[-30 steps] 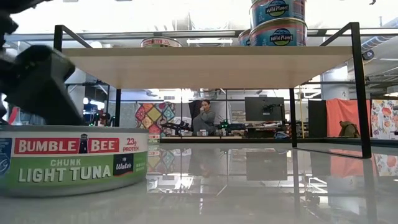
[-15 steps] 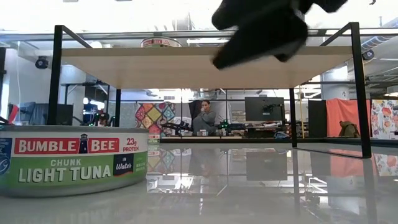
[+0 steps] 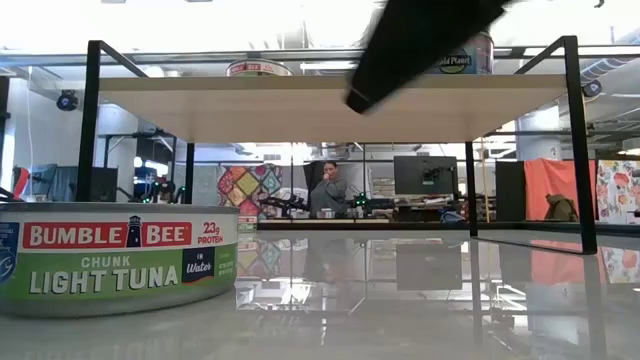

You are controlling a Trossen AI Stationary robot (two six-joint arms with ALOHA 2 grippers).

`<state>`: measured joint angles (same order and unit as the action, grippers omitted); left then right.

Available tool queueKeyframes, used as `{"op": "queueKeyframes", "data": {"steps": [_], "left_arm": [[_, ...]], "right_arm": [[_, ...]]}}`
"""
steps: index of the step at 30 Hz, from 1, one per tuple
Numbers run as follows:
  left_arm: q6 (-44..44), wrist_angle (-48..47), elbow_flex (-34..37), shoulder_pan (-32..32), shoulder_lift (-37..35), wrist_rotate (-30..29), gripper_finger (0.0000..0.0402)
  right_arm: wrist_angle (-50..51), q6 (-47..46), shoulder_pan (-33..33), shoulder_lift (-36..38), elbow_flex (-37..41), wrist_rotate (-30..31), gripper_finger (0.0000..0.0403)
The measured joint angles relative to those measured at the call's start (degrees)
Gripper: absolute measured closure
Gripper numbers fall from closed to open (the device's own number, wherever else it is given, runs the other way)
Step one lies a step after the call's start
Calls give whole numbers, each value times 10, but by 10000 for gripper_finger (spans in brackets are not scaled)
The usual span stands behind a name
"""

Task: Stack canned seafood by type on shelf
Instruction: Put the green tuna can on the shelf

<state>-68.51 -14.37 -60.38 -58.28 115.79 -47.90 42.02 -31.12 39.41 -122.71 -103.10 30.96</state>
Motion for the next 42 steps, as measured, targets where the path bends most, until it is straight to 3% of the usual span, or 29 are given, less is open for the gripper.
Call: {"op": "queueKeyframes", "data": {"steps": [7, 12, 22, 26, 31, 42], "left_arm": [[13, 17, 1, 11, 1, -11, 74], [40, 35, 2, 19, 3, -26, 74], [96, 87, 2, 49, 19, -36, 74], [131, 104, 3, 49, 19, -36, 74], [180, 132, 3, 65, 15, 19, 60], [214, 138, 2, 76, 14, 43, 35]], "right_arm": [[6, -75, -1, -41, 29, 91, 200], [-62, -67, -6, -67, 26, 147, 200], [-180, -47, -15, -100, 26, 124, 201], [-180, -41, -14, -99, 26, 122, 206], [-186, -26, -17, -98, 26, 110, 207], [-180, -13, -19, -96, 24, 95, 180]]}}
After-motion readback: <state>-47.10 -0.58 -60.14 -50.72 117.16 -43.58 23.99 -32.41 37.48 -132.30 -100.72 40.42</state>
